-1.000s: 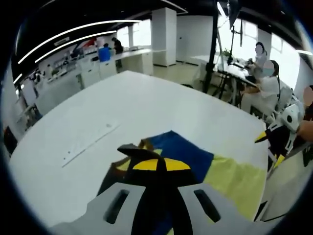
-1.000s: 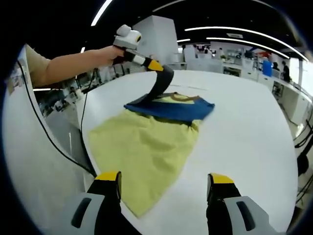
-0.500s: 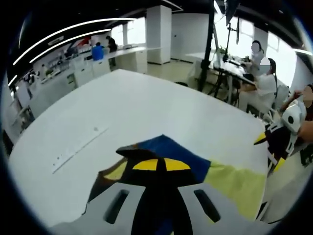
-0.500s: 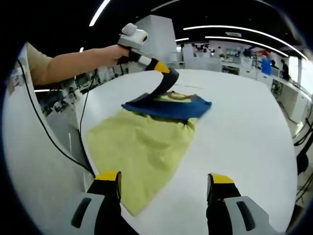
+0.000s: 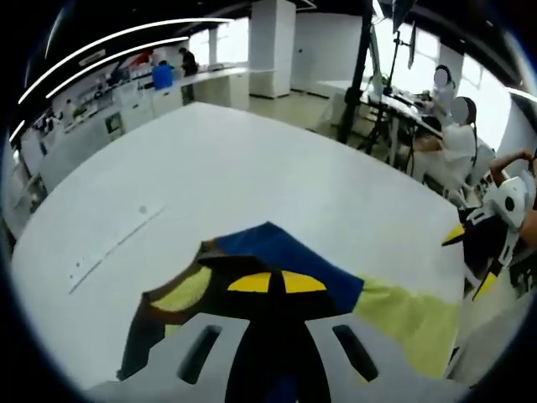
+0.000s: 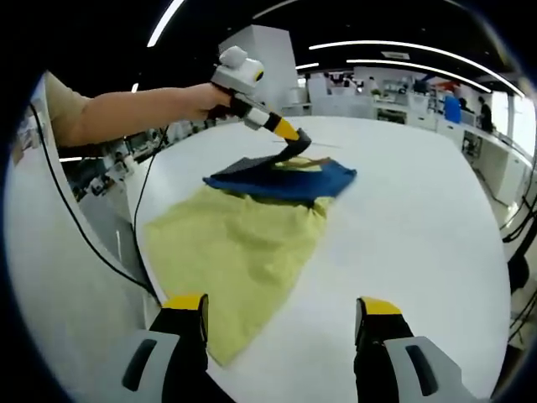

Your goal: Fold the garment on the visible template until the final outline fits inside the template.

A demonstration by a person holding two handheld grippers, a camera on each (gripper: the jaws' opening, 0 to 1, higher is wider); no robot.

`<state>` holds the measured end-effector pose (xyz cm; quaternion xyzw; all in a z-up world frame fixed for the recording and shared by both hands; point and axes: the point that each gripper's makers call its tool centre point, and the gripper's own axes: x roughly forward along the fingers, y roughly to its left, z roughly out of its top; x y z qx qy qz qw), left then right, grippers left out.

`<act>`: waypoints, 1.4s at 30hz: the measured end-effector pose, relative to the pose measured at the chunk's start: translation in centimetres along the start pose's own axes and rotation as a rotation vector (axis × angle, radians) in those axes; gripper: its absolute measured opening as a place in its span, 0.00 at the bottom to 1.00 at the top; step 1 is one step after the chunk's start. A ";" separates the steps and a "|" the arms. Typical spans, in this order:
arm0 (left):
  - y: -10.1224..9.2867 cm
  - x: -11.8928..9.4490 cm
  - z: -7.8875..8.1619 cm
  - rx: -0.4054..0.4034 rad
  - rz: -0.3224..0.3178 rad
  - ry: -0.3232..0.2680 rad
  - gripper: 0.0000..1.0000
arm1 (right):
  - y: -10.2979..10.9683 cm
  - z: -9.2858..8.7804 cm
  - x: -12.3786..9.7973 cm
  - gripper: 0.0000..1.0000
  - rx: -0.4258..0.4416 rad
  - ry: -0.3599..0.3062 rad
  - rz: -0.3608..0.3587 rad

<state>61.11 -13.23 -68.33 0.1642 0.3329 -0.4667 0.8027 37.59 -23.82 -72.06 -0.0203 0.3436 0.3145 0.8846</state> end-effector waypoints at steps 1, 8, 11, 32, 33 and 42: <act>-0.2 0.4 -0.1 0.006 -0.005 0.006 0.00 | -0.1 0.0 0.0 0.69 0.001 0.000 0.000; -1.6 2.1 -0.2 0.018 -0.031 0.024 0.00 | -0.3 0.0 0.2 0.69 0.005 0.003 0.002; -2.1 2.7 -0.1 0.022 -0.039 0.030 0.00 | -0.4 0.0 0.2 0.69 0.005 0.004 0.002; -3.9 4.9 -1.7 -0.008 -0.059 0.059 0.00 | -0.6 0.0 0.0 0.69 -0.001 0.016 0.004; -4.0 5.0 -1.7 -0.010 -0.060 0.054 0.00 | -0.6 0.0 0.0 0.69 -0.001 0.017 0.004; -4.7 5.4 -1.6 -0.015 -0.074 0.048 0.00 | -0.5 0.0 0.1 0.69 -0.004 0.018 0.005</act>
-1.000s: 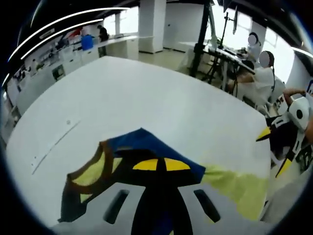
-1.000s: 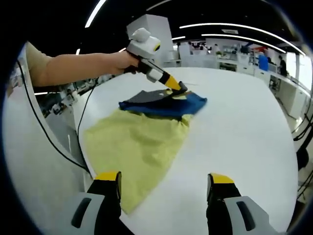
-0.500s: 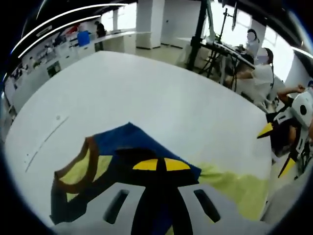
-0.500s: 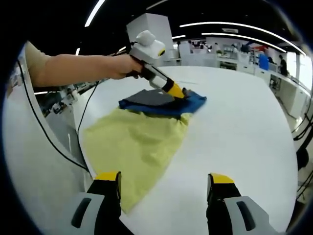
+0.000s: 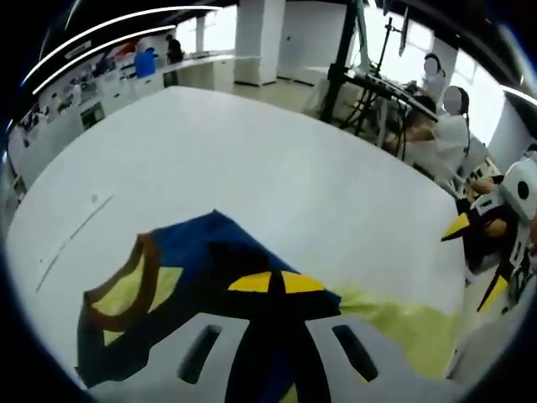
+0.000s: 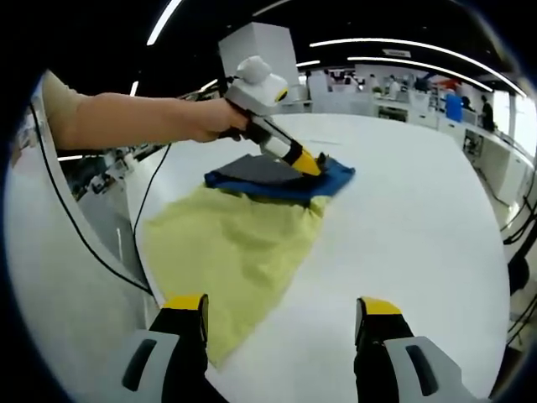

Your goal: Fold the garment on the visible template until the final outline fits inside the template.

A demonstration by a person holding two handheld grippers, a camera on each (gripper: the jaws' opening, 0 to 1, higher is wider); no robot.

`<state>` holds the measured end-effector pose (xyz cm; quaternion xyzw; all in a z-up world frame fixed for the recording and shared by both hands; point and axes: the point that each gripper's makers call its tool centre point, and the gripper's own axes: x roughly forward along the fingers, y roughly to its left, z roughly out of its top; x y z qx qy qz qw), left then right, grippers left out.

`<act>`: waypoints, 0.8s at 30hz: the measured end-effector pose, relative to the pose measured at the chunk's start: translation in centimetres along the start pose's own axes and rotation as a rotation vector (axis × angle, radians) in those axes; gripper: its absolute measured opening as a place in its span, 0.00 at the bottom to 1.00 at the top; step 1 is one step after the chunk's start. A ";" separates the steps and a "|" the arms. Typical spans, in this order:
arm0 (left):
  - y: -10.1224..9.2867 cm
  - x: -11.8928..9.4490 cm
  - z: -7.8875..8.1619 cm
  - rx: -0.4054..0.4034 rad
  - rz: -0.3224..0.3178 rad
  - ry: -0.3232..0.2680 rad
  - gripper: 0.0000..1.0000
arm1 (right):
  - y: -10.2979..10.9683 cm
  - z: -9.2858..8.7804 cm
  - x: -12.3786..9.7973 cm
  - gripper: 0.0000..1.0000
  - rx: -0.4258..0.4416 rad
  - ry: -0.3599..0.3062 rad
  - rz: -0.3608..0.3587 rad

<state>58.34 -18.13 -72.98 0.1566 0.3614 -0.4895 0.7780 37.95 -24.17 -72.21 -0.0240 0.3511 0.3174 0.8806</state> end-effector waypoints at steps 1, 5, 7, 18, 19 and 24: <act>-0.2 0.0 0.1 -0.007 -0.008 -0.005 0.00 | 0.0 0.0 0.0 0.69 -0.001 0.000 0.000; -0.5 0.0 0.0 -0.010 -0.017 -0.007 0.14 | 0.0 0.1 0.0 0.69 -0.002 -0.001 0.000; -0.4 -0.1 -0.1 0.001 -0.011 -0.013 0.19 | 0.0 0.1 -0.1 0.69 -0.002 -0.001 -0.002; 0.8 -1.7 0.1 -0.024 0.041 -0.077 0.53 | 0.6 0.8 0.4 0.69 -0.019 -0.010 0.009; 0.8 -2.0 0.1 -0.030 0.048 -0.082 0.55 | 0.6 0.9 0.4 0.70 -0.021 -0.010 0.009; 0.6 -3.1 0.0 -0.044 0.068 -0.103 0.69 | 0.8 1.2 0.3 0.70 -0.031 -0.011 0.010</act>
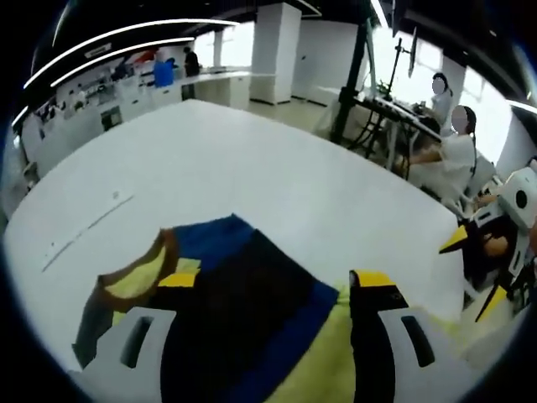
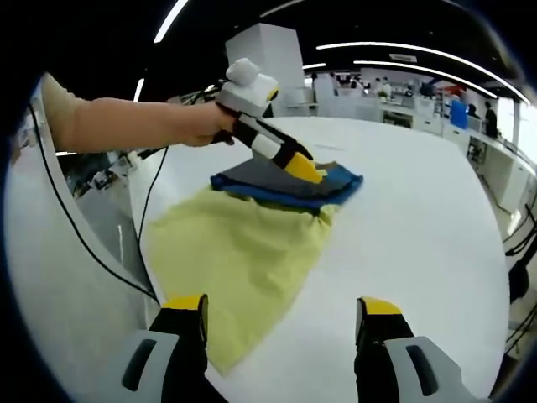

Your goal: Fold the garment on the visible template until the final outline fits inside the template.

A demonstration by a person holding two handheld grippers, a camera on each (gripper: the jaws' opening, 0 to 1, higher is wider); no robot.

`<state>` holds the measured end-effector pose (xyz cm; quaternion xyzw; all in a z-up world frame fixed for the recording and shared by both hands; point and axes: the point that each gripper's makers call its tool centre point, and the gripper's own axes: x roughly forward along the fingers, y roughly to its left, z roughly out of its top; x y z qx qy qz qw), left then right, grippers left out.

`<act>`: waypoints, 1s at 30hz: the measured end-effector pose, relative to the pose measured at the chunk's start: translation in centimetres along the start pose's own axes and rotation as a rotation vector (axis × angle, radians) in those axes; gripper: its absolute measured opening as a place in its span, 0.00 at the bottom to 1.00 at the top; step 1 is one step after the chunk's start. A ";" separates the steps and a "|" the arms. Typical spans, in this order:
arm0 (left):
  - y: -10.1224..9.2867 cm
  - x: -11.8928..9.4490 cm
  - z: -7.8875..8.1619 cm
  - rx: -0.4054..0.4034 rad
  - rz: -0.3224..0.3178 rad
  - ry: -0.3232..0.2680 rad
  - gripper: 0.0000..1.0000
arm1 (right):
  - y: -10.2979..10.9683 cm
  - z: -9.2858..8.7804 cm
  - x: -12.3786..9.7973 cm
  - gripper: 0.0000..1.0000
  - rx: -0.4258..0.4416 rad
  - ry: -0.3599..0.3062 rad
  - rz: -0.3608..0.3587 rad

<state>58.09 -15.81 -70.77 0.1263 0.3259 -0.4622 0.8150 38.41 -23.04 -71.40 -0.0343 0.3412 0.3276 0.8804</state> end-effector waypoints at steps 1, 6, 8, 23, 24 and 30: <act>-0.1 -0.2 0.0 -0.001 -0.001 -0.002 0.69 | 0.0 0.1 0.0 0.70 -0.003 -0.001 -0.001; -0.1 -1.7 -0.2 -0.013 0.011 -0.026 0.76 | 0.3 0.7 0.0 0.70 -0.007 -0.014 0.001; -0.1 -2.2 -0.1 -0.023 0.012 -0.043 0.79 | 0.5 0.8 0.1 0.70 -0.008 -0.018 0.003; 0.9 -5.4 -1.3 -0.066 0.079 -0.070 0.94 | 1.6 1.6 0.6 0.71 -0.017 -0.030 0.016; 1.0 -5.6 -1.4 -0.066 0.083 -0.070 0.95 | 1.6 1.7 0.6 0.71 -0.017 -0.031 0.017; 1.1 -6.9 -1.7 -0.086 0.092 -0.098 0.96 | 1.9 2.0 0.9 0.71 -0.018 -0.033 0.021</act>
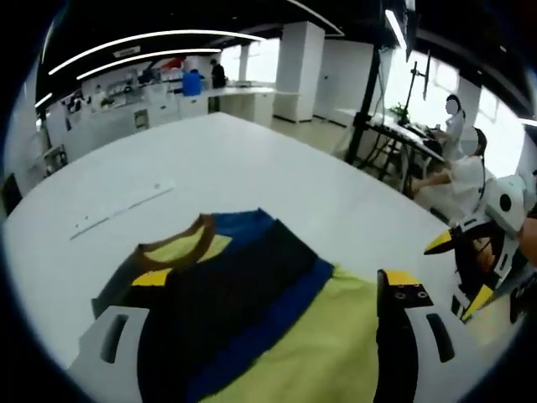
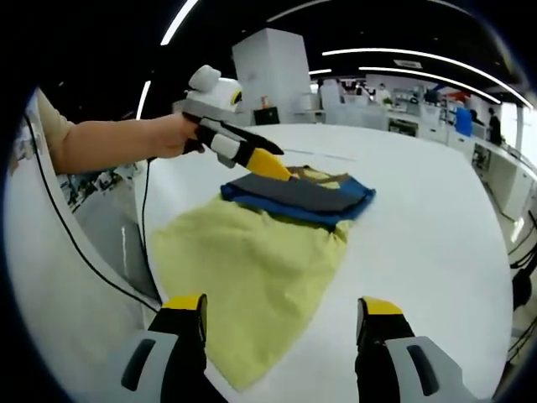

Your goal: Fold the garment on the visible template until the final outline fits inside the template.

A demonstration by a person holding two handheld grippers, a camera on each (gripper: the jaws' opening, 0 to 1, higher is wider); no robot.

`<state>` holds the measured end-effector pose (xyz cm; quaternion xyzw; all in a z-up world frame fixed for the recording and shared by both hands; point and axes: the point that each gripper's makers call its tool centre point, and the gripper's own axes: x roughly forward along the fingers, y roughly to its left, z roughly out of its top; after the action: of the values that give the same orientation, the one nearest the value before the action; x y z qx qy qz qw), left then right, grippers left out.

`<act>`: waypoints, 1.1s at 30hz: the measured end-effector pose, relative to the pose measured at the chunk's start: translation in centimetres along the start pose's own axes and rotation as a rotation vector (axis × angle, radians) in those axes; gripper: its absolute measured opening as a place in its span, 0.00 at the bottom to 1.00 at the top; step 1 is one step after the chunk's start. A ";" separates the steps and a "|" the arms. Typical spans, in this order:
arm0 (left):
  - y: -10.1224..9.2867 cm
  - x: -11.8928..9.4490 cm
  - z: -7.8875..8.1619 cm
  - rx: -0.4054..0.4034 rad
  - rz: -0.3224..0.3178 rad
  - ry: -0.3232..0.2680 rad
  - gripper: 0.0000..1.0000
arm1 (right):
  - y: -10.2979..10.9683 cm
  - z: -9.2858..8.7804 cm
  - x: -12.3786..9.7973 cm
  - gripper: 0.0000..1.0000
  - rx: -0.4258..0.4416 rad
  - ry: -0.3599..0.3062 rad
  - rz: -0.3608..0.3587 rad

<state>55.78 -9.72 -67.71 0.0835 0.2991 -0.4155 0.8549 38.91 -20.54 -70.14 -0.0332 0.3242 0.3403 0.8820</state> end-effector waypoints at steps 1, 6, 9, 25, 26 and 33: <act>0.0 -0.2 -0.2 -0.006 0.000 -0.001 0.96 | 0.1 0.1 0.1 0.71 -0.002 -0.002 0.001; 0.5 -1.2 -1.0 -0.039 0.010 -0.006 0.96 | 0.3 0.3 0.3 0.71 -0.006 -0.004 0.006; 0.8 -1.9 -1.5 -0.060 0.015 -0.012 0.96 | 0.5 0.4 0.3 0.71 -0.006 -0.007 0.007; 1.3 -5.4 -4.1 -0.127 0.037 -0.032 0.95 | 1.0 -0.2 0.2 0.71 -0.005 0.004 0.006; 1.4 -5.6 -4.4 -0.131 0.040 -0.031 0.95 | 1.1 -0.2 0.2 0.71 -0.004 0.004 0.006; 1.9 -6.6 -6.2 -0.162 0.053 -0.021 0.94 | 1.2 -0.3 0.3 0.71 0.000 0.005 0.006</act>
<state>51.30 -1.72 -69.12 0.0174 0.3204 -0.3678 0.8728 38.16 -19.53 -70.39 -0.0332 0.3266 0.3429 0.8802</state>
